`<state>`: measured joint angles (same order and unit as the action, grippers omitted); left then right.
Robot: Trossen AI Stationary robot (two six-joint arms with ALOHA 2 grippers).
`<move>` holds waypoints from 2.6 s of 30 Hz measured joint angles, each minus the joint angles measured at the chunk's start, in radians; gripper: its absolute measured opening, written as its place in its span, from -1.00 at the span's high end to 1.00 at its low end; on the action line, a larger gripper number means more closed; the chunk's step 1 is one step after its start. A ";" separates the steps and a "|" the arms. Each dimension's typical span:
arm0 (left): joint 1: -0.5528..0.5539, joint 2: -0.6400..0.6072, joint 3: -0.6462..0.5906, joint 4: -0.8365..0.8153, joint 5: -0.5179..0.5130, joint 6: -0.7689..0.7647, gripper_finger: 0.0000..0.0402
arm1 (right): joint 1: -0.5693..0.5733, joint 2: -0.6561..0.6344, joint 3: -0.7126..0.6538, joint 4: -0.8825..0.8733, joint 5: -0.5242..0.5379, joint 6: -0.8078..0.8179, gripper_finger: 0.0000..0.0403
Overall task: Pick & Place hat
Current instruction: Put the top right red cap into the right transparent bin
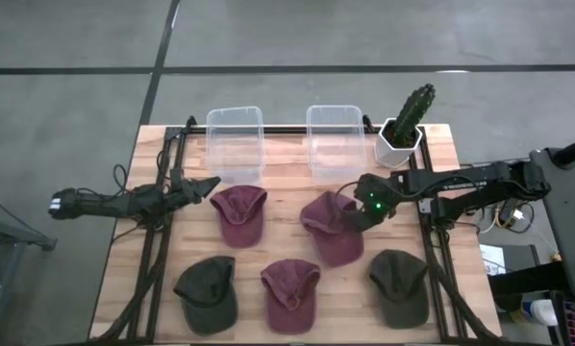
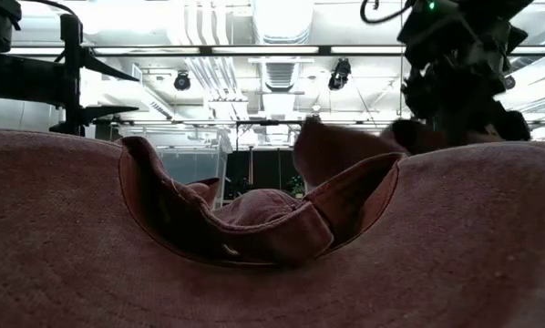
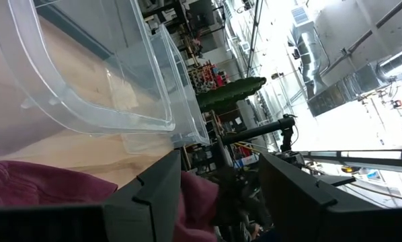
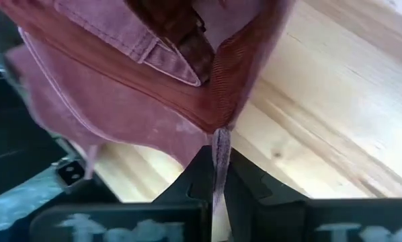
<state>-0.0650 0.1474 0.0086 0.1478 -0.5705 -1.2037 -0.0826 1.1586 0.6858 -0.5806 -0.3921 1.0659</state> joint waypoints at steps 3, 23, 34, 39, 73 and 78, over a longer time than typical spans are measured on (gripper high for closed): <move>0.000 0.000 0.000 0.000 0.000 0.000 0.04 | 0.000 -0.021 0.031 0.003 -0.001 0.004 0.93; 0.000 0.000 0.000 0.000 0.000 -0.001 0.04 | -0.017 -0.045 0.301 0.000 -0.021 -0.010 0.93; 0.000 0.000 0.000 0.001 0.000 -0.003 0.04 | -0.091 -0.045 0.492 -0.180 0.140 -0.155 0.94; 0.000 0.000 0.000 0.001 0.000 -0.008 0.04 | -0.147 -0.045 0.551 -0.247 0.189 -0.220 0.94; 0.000 0.000 0.000 0.002 0.000 -0.025 0.04 | -0.441 -0.042 0.529 -0.248 0.501 -0.441 0.94; 0.000 0.000 0.000 0.001 0.001 -0.024 0.04 | -0.455 -0.042 0.492 -0.220 0.500 -0.434 0.94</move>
<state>-0.0651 0.1471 0.0089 0.1490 -0.5698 -1.2282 -0.5374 1.1164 1.1776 -0.8008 0.1082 0.6319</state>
